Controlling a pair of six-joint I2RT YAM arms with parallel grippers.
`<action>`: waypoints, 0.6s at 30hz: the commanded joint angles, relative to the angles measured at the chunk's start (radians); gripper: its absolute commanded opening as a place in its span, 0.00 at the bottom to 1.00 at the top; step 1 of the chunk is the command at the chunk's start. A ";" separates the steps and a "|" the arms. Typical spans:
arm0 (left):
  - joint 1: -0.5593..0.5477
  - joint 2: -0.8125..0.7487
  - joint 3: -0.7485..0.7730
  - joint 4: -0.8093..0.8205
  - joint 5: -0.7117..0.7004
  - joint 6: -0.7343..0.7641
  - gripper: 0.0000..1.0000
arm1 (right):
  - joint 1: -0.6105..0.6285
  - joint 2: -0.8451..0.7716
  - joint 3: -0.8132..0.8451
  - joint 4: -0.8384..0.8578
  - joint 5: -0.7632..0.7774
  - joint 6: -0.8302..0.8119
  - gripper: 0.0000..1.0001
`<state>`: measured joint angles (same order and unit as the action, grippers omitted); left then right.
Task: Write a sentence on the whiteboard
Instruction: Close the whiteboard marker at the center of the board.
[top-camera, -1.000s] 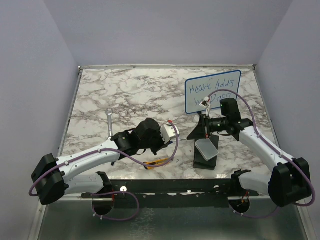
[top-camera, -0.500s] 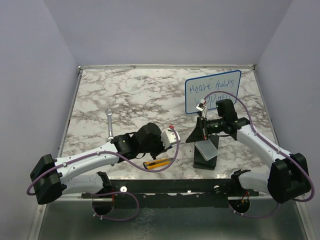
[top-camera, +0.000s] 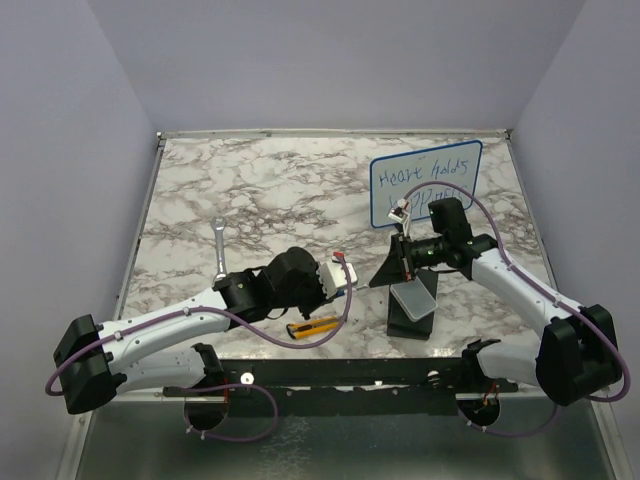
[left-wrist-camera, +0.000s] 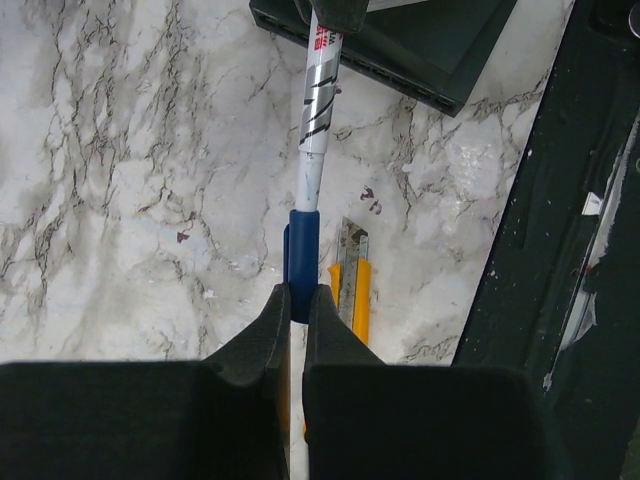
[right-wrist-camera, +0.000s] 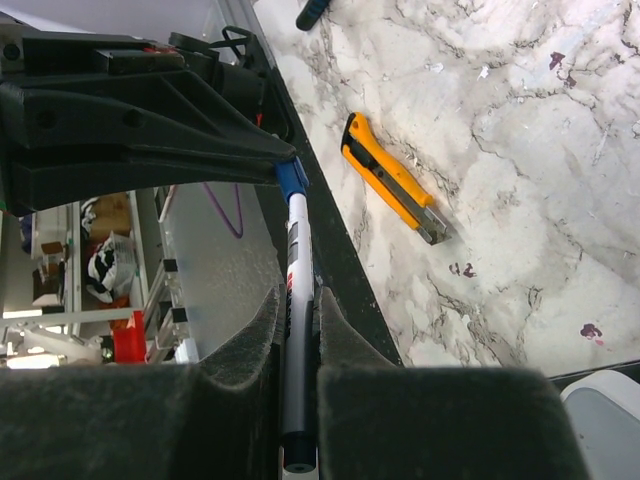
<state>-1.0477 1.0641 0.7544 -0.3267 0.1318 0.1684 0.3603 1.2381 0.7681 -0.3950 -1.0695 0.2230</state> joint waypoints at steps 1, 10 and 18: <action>-0.003 -0.023 -0.003 0.056 -0.003 -0.002 0.00 | 0.009 0.006 0.022 -0.021 -0.002 -0.016 0.01; -0.005 -0.036 -0.007 0.065 0.000 -0.002 0.00 | 0.019 -0.004 0.011 0.019 -0.102 0.003 0.01; -0.005 -0.066 -0.011 0.082 0.010 -0.004 0.00 | 0.081 0.033 0.011 0.014 -0.140 -0.009 0.01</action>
<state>-1.0561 1.0264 0.7521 -0.3008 0.1467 0.1658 0.3981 1.2415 0.7681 -0.3485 -1.1419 0.2272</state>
